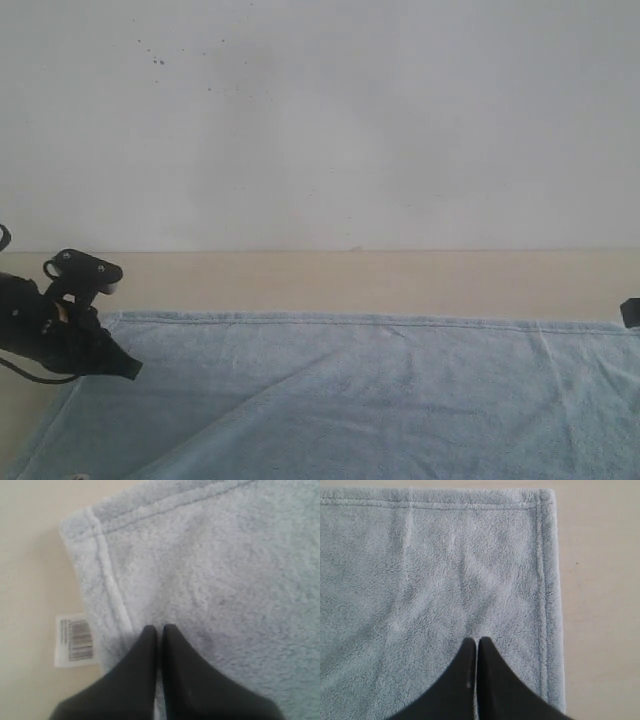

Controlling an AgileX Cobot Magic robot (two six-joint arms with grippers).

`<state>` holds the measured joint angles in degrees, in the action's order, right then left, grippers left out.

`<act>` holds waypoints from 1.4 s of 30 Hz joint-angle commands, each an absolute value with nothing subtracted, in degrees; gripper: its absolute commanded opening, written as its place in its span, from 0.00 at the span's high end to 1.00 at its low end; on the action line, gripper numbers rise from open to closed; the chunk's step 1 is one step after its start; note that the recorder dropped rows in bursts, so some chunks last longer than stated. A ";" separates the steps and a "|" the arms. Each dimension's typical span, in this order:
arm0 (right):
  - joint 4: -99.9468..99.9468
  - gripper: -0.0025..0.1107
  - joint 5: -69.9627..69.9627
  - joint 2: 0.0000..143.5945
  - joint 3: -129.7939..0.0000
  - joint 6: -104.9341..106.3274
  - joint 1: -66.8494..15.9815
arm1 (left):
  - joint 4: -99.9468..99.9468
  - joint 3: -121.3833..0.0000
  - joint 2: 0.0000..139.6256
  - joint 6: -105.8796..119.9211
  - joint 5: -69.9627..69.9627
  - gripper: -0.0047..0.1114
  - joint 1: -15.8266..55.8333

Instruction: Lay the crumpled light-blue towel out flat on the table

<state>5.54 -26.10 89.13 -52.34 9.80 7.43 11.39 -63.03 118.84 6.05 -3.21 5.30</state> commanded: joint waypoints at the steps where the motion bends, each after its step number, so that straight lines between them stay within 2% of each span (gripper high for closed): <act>1: 5.67 0.98 -26.72 88.38 -52.62 10.08 7.29 | 12.03 -63.23 119.34 5.62 -2.36 0.92 1.20; 12: 6.24 0.98 -28.59 88.38 -52.62 11.09 7.29 | 11.83 -63.23 119.34 5.75 -0.49 0.92 -1.48; 20: 7.32 0.98 -28.09 88.38 -52.62 12.59 7.29 | 11.83 -65.09 117.53 5.00 2.21 0.92 2.47; 30: 12.62 0.98 -30.59 88.01 -52.62 17.78 7.29 | 13.11 -65.32 120.20 4.79 11.34 0.92 2.93; 42: 20.96 0.98 -32.90 78.38 -52.62 24.02 7.29 | 13.11 -66.57 127.42 5.03 14.70 0.92 2.93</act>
<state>19.38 -32.04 80.63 -52.34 22.36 7.43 13.06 -65.39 125.91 5.22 14.85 2.62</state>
